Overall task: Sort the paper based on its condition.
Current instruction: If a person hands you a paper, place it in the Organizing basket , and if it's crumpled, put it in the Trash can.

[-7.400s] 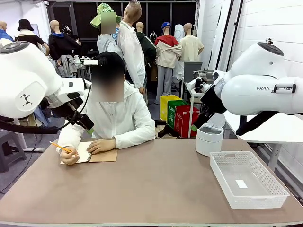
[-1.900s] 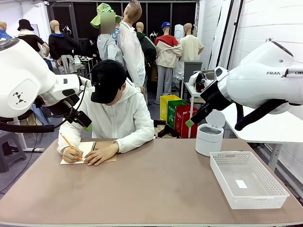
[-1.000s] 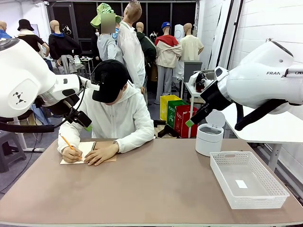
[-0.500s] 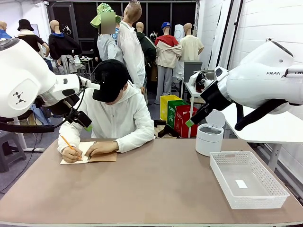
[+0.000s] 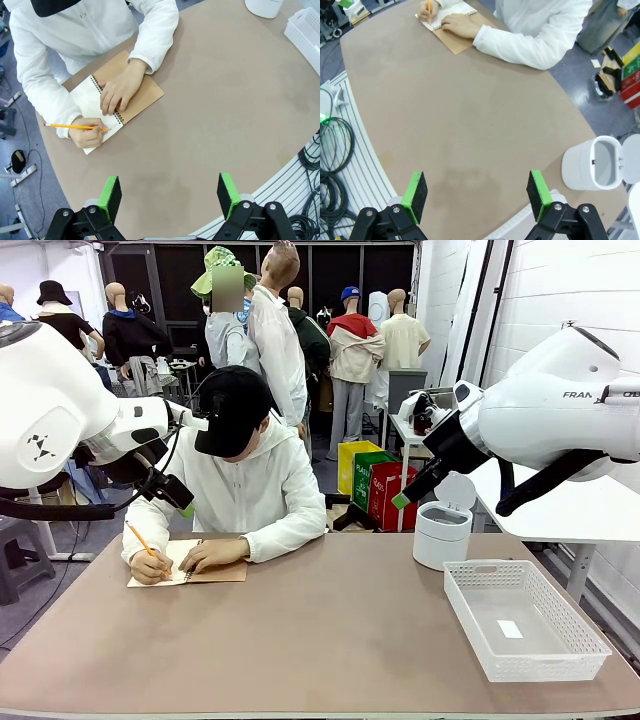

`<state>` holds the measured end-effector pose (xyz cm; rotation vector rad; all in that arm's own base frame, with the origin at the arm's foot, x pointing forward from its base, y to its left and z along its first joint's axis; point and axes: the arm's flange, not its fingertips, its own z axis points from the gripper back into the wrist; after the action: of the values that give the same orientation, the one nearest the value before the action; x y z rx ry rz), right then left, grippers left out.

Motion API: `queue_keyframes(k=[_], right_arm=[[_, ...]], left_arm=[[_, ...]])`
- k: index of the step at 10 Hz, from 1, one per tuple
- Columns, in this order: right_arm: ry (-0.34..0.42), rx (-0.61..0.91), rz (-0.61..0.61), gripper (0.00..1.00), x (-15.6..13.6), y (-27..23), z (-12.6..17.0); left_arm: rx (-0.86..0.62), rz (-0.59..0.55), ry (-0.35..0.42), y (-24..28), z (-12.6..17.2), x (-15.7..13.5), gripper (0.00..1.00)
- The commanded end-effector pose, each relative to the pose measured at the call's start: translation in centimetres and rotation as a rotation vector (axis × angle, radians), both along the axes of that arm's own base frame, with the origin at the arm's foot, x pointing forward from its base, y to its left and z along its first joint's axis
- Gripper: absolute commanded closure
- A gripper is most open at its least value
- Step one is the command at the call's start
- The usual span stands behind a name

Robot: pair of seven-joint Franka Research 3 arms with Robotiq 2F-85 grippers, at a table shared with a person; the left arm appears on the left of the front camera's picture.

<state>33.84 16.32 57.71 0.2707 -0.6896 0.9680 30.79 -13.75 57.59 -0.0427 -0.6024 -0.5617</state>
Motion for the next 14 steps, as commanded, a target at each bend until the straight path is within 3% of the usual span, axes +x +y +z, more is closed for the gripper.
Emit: queue_keyframes(k=[1,14], right_arm=[[0.004,-0.004,0.005,0.0,-0.02,-0.04,-0.02],[0.004,-0.004,0.005,0.0,-0.02,-0.04,-0.02]], left_arm=[[0.001,0.0,0.001,0.03,-0.03,0.01,0.0],[0.001,0.0,0.001,0.03,-0.03,0.01,0.0]])
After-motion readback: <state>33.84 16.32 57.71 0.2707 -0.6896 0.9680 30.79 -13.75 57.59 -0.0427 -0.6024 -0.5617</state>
